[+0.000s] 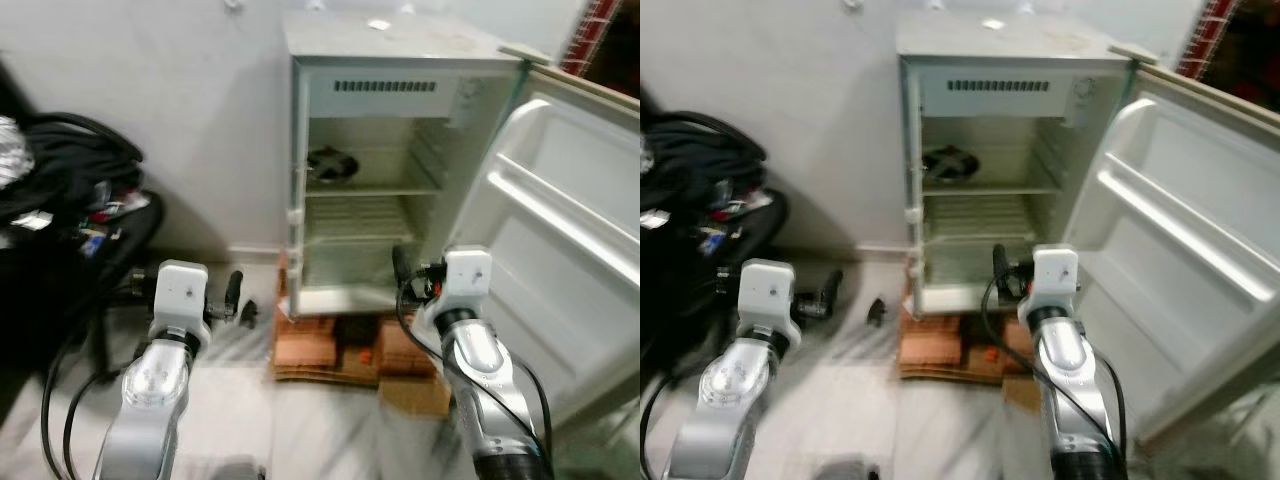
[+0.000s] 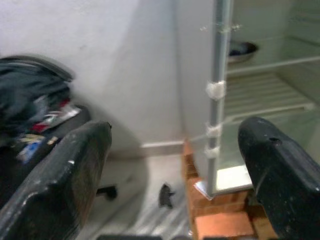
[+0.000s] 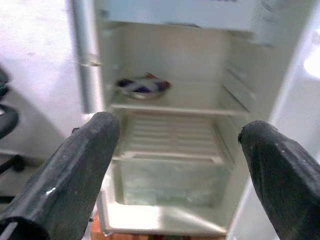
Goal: Restocking fridge
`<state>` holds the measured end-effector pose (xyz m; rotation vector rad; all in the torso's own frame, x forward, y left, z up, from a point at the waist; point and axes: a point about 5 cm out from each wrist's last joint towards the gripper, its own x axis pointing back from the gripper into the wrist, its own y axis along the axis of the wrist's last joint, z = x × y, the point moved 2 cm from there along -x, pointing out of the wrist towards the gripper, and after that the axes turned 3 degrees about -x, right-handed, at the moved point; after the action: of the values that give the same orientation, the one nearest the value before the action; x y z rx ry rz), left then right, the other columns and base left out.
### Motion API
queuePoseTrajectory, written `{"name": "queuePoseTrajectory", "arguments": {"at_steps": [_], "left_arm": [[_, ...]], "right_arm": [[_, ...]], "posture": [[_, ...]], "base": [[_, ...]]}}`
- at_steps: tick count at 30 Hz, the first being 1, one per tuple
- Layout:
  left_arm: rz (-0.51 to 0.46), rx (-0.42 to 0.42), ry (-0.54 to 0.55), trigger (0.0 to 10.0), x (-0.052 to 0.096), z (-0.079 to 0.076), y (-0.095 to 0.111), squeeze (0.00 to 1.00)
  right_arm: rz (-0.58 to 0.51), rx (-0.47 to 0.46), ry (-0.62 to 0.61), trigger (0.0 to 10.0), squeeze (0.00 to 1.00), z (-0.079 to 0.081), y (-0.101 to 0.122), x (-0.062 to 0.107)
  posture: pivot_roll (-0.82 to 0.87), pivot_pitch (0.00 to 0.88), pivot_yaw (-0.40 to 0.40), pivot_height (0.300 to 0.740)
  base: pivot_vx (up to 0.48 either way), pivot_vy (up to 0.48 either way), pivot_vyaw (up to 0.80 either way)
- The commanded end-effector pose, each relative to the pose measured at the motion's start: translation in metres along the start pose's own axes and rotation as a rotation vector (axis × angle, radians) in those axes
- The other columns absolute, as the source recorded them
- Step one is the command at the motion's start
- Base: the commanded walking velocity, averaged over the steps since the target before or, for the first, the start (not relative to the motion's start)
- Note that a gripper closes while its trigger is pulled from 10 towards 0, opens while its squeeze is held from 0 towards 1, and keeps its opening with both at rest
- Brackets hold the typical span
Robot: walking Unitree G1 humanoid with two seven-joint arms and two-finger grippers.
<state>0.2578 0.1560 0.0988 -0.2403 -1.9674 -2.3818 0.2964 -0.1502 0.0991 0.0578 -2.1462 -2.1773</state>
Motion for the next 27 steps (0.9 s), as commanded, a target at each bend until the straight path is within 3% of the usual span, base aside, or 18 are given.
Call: {"name": "queuePoseTrajectory", "arguments": {"at_steps": [1, 5, 12, 17, 24, 25, 27], "left_arm": [[0.002, -0.003, -0.021, 10.0, -0.001, -0.005, 0.002, 0.0], [0.014, -0.011, -0.024, 10.0, -0.002, -0.006, 0.001, 0.0], [0.004, -0.024, -0.057, 10.0, -0.001, -0.015, 0.003, 0.0], [0.004, -0.038, -0.096, 10.0, 0.001, -0.024, 0.003, 0.0], [0.02, -0.058, -0.139, 10.0, 0.004, -0.031, 0.001, 0.0], [0.018, -0.066, -0.157, 10.0, 0.005, -0.033, 0.001, 0.0], [0.019, -0.071, -0.164, 10.0, 0.006, -0.034, 0.001, 0.0]], "right_arm": [[-0.005, -0.044, 0.02, 10.0, 0.0, 0.0, 0.004, 0.0], [-0.003, -0.155, 0.061, 10.0, 0.0, 0.003, 0.004, 0.0], [0.008, -0.055, 0.02, 10.0, 0.0, 0.003, 0.004, -0.008], [0.015, -0.085, 0.045, 10.0, 0.0, 0.01, 0.002, -0.009], [0.064, -0.139, 0.225, 10.0, 0.0, 0.027, -0.002, -0.001], [0.106, -0.14, 0.321, 10.0, 0.0, 0.037, -0.006, 0.005], [0.134, -0.138, 0.367, 10.0, 0.0, 0.041, -0.01, 0.008]], "posture": [[0.13, 0.0, -0.041, 0.74], [0.13, 0.004, -0.041, 0.74], [0.13, 0.0, -0.045, 0.74], [0.13, 0.0, -0.045, 0.74], [0.12, 0.006, -0.045, 0.74], [0.12, 0.006, -0.045, 0.74], [0.12, 0.006, -0.045, 0.74]], "base": [[0.0, -0.352, 0.0], [0.0, -0.424, 0.0], [0.0, -0.467, 0.0], [0.0, -0.457, 0.0], [-0.322, -0.217, 0.0], [-0.461, 0.0, 0.0], [-0.461, 0.0, 0.0]]}}
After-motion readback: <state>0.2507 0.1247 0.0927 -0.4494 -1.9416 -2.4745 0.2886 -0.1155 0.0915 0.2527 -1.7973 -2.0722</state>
